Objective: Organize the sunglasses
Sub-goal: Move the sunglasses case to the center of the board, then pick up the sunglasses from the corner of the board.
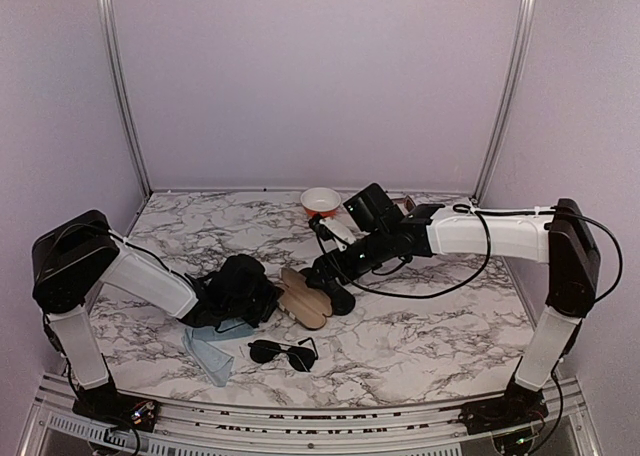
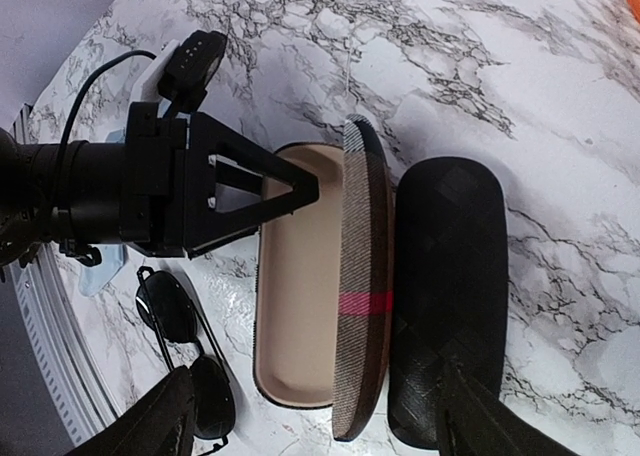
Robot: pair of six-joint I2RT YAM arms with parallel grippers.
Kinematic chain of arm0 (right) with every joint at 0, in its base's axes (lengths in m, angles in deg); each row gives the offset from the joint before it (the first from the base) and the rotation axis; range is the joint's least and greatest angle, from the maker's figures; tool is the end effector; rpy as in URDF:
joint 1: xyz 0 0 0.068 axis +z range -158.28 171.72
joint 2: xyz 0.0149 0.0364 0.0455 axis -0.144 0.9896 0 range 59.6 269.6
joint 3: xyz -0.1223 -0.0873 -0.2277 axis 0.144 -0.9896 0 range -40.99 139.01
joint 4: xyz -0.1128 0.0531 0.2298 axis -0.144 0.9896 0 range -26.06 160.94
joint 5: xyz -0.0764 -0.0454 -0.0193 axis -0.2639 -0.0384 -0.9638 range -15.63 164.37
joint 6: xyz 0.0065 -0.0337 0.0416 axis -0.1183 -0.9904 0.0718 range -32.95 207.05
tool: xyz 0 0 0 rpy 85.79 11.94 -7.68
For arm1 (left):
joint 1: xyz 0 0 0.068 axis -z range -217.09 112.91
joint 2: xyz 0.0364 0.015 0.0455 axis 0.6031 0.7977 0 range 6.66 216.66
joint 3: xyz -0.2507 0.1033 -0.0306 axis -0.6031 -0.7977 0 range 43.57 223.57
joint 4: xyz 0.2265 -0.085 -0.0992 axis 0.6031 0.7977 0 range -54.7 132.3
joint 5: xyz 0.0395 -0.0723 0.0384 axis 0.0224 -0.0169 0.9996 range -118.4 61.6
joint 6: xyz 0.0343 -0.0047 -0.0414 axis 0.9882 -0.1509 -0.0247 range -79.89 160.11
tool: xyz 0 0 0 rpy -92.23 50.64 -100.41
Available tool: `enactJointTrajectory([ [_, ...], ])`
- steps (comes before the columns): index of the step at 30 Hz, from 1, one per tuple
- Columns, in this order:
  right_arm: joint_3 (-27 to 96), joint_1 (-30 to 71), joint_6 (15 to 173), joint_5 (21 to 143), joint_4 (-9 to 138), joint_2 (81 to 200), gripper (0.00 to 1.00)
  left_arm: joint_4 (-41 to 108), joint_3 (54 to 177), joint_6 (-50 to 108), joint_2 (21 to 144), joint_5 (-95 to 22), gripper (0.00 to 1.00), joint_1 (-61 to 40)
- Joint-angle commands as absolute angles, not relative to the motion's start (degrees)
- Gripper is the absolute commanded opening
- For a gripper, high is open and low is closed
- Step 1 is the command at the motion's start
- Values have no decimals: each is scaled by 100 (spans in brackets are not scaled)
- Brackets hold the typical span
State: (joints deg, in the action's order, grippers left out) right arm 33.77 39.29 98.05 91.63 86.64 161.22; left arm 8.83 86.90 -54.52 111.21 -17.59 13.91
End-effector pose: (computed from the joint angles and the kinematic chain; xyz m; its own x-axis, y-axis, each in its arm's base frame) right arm 0.2546 0.2941 0.2327 -0.6633 -0.4556 -0.5937 -0.7214 0.6002 0.3455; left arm 0.2232 -0.2650 0.1210 -0.6353 -0.7712 -0.0403 -0.4112 0.3820 -0.8276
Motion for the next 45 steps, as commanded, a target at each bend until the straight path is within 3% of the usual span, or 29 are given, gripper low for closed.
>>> enactJointTrajectory([
  [1, 3396, 3940, 9887, 9233, 8513, 16008, 80, 1122, 8360, -5377, 11062, -1791, 38, 1415],
  [10, 3474, 3944, 9828, 9167, 8557, 16004, 80, 1200, 7783, -5177, 10437, -1628, 59, 1397],
  [19, 3836, 3941, 9652, 8941, 8785, 15991, 80, 1615, 7442, -4505, 9486, -1187, 66, 1340],
  [24, 4024, 3940, 9616, 8502, 8813, 15933, 81, 2973, 7637, -3696, 8464, -304, 69, 1327],
  [28, 4203, 3944, 9586, 8251, 8736, 15896, 81, 3873, 7897, -2434, 7645, 482, 70, 1314],
  [33, 4276, 3940, 9655, 8385, 8492, 15798, 81, 4356, 7828, -941, 7035, 297, 66, 962],
  [45, 4034, 5221, 9130, 8423, 8460, 15442, 79, 5794, 7293, -480, 6019, -581, 57, 417],
])
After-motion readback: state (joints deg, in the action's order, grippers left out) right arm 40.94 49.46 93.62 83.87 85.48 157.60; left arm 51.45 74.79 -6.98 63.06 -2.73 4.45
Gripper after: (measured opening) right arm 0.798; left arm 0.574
